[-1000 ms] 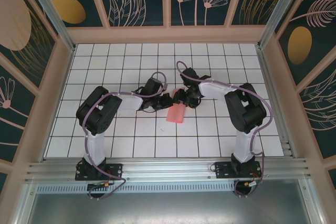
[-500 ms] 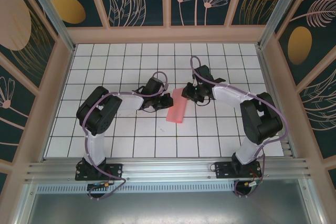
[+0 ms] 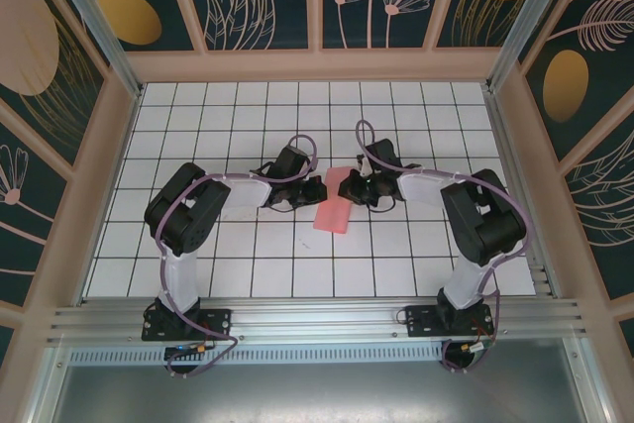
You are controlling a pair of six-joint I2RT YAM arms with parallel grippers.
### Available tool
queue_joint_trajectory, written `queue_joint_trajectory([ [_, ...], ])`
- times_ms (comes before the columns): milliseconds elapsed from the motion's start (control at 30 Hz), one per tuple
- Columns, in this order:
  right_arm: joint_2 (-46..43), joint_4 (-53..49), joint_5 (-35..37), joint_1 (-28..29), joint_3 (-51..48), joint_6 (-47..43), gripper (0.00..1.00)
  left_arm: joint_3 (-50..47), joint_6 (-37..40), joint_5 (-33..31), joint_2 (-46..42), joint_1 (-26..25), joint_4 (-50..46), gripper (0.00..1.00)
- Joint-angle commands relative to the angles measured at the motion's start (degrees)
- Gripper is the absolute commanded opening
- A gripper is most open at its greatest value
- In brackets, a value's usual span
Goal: Fold a paper plane with a square sheet of paper (pick it up from the middle)
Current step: Fold the square sheet of paper in half at the center of the table.
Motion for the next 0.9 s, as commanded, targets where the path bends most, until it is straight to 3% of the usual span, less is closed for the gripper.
queue_joint_trajectory([
  [0, 1.71, 2.01, -0.12, -0.35, -1.62, 0.21, 0.11, -0.31, 1.27, -2.69, 2.76, -0.30, -5.35, 0.07],
  [333, 3.77, 1.34, 3.54, -0.87, -4.40, -0.09, 0.13, -0.53, 1.38, -2.79, 3.30, -0.30, -5.52, 0.07],
  [633, -6.82, 3.87, -4.39, -0.60, -5.75, 0.32, 0.15, -0.62, 1.56, -2.60, 3.25, -0.23, -5.79, 0.07],
  [867, -5.52, 5.68, -4.88, 0.71, -8.69, 1.63, 0.14, -0.35, 1.56, -2.36, 3.21, -0.23, -5.70, 0.07],
])
